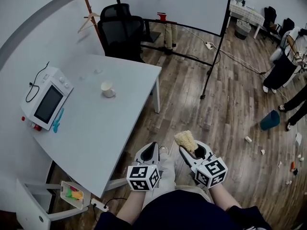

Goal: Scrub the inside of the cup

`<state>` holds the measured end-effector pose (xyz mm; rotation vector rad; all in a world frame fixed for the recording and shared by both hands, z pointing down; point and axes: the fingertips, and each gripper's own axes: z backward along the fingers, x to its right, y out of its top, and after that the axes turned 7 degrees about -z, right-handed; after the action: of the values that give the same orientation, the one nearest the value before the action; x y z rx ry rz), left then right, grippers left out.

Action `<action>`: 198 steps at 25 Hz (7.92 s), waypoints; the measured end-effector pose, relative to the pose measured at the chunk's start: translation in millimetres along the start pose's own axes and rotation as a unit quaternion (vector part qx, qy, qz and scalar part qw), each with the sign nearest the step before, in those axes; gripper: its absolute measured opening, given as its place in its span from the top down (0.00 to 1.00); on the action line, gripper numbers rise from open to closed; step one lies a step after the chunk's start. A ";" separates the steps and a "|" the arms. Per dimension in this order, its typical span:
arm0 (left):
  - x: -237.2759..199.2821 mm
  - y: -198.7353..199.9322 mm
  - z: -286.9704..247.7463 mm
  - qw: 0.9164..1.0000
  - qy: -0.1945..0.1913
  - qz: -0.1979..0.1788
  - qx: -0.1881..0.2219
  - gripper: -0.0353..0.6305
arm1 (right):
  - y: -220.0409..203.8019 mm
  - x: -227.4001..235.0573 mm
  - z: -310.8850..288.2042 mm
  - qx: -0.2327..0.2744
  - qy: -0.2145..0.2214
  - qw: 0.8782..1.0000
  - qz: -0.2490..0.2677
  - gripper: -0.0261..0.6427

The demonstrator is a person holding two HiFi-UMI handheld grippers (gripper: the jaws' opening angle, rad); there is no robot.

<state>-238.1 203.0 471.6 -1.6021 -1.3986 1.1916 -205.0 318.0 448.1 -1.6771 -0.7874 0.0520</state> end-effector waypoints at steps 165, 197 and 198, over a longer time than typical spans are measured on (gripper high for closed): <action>-417.9 93.4 -239.8 0.832 0.505 -0.170 -0.155 0.36 | 86.3 -57.4 -541.3 -0.046 0.584 0.288 0.758 0.69; -409.2 80.1 -254.2 0.836 0.465 -0.188 -0.221 0.36 | 56.5 -44.6 -548.2 0.156 0.479 -0.018 0.863 0.70; -409.3 80.5 -254.5 0.835 0.467 -0.189 -0.222 0.36 | 56.8 -45.0 -548.6 0.149 0.484 -0.008 0.862 0.70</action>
<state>29.1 -195.6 564.2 -1.7104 -1.2320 -0.2179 28.4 -176.4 533.4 -0.5700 2.5085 0.5946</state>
